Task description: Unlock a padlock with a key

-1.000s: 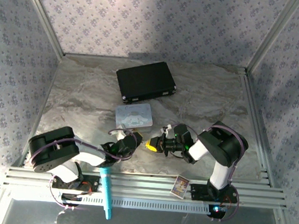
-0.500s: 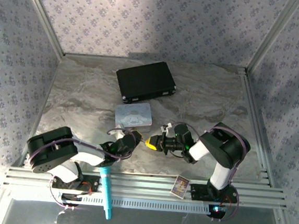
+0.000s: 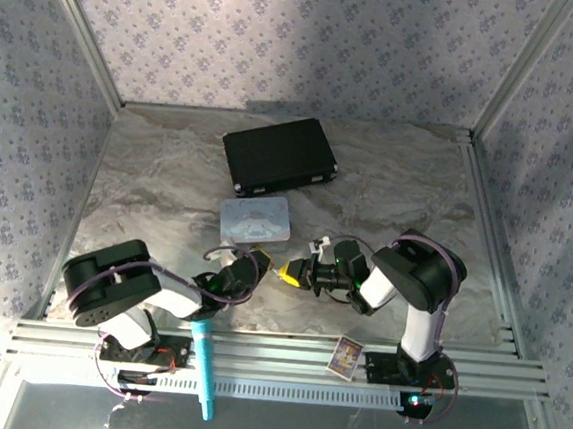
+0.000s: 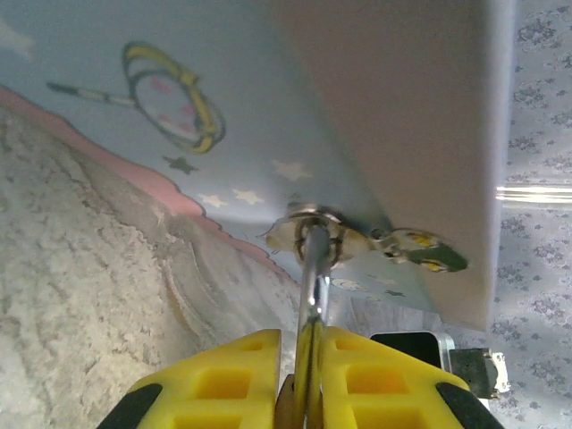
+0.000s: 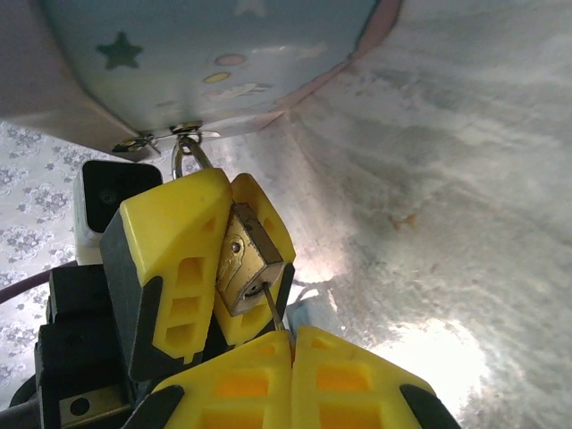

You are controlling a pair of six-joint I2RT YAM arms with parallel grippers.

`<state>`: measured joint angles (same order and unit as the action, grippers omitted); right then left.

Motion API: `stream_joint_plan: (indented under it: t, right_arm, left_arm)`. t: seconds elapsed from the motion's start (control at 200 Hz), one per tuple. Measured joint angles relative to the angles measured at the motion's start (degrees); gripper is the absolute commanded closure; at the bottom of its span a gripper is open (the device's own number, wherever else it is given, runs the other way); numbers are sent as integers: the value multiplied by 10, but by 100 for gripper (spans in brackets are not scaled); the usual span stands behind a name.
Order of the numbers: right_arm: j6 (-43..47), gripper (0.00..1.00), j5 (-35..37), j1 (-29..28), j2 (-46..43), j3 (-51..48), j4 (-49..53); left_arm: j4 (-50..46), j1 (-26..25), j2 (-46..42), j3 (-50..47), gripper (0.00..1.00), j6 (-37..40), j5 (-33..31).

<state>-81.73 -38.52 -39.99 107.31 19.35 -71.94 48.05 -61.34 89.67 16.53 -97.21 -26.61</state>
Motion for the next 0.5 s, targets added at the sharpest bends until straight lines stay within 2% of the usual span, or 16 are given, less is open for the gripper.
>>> stream_joint_plan:
  t: [0.5]
  right_arm:
    - [-14, 100, 11, 4, 3, -18, -28]
  left_arm:
    - [81, 3, 47, -2, 100, -39, 2]
